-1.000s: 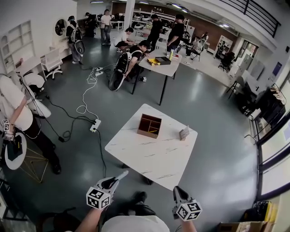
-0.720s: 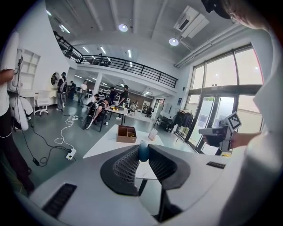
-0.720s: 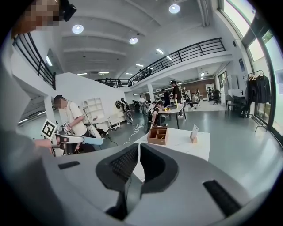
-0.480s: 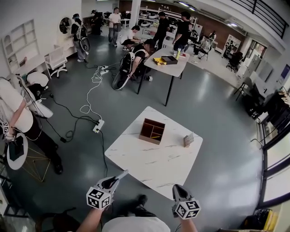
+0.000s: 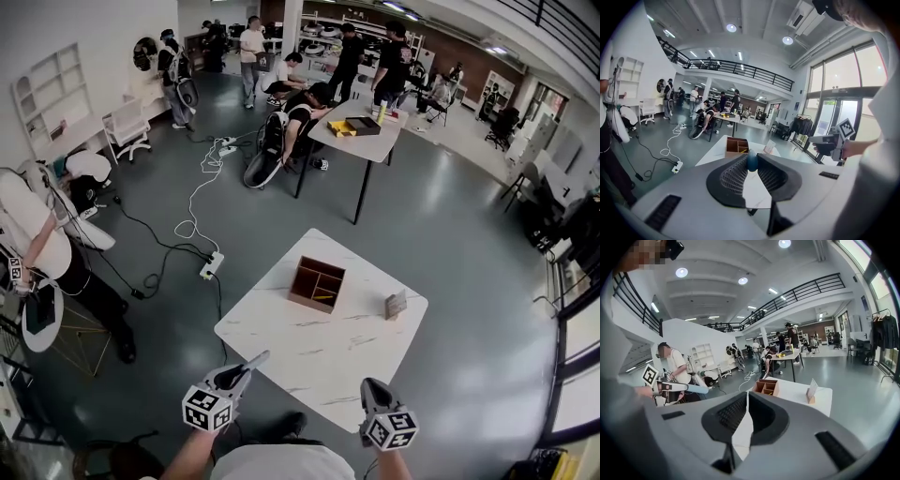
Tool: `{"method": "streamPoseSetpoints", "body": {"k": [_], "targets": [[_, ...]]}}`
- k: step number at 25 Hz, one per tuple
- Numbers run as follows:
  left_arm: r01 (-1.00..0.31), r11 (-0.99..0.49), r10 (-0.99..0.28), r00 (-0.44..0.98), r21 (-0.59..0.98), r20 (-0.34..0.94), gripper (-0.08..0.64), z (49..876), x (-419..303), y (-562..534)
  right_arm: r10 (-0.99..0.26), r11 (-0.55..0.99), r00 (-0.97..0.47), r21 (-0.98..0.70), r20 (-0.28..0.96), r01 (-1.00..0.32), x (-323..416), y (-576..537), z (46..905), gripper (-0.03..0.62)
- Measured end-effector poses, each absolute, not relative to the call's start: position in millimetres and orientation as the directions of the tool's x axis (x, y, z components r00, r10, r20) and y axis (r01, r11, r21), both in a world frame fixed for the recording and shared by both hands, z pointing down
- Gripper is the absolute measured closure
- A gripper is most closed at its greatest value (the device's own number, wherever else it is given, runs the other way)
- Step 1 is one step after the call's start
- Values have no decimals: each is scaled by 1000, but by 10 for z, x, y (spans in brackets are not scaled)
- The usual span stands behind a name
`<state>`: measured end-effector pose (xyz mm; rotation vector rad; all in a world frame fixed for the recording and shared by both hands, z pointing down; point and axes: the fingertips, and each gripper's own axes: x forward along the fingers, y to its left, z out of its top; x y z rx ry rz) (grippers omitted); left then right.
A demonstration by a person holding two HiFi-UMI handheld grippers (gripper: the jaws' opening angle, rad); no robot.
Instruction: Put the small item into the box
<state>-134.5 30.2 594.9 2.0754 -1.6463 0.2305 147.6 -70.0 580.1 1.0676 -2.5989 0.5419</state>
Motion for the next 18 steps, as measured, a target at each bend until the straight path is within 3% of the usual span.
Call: {"method": "streamPoseSetpoints", "body": {"k": [18], "targets": [[-955, -149, -856, 254, 257, 449, 488, 6097, -1078, -375, -573, 644, -709, -308, 411, -700, 1698, -1359, 6023, 560]]}}
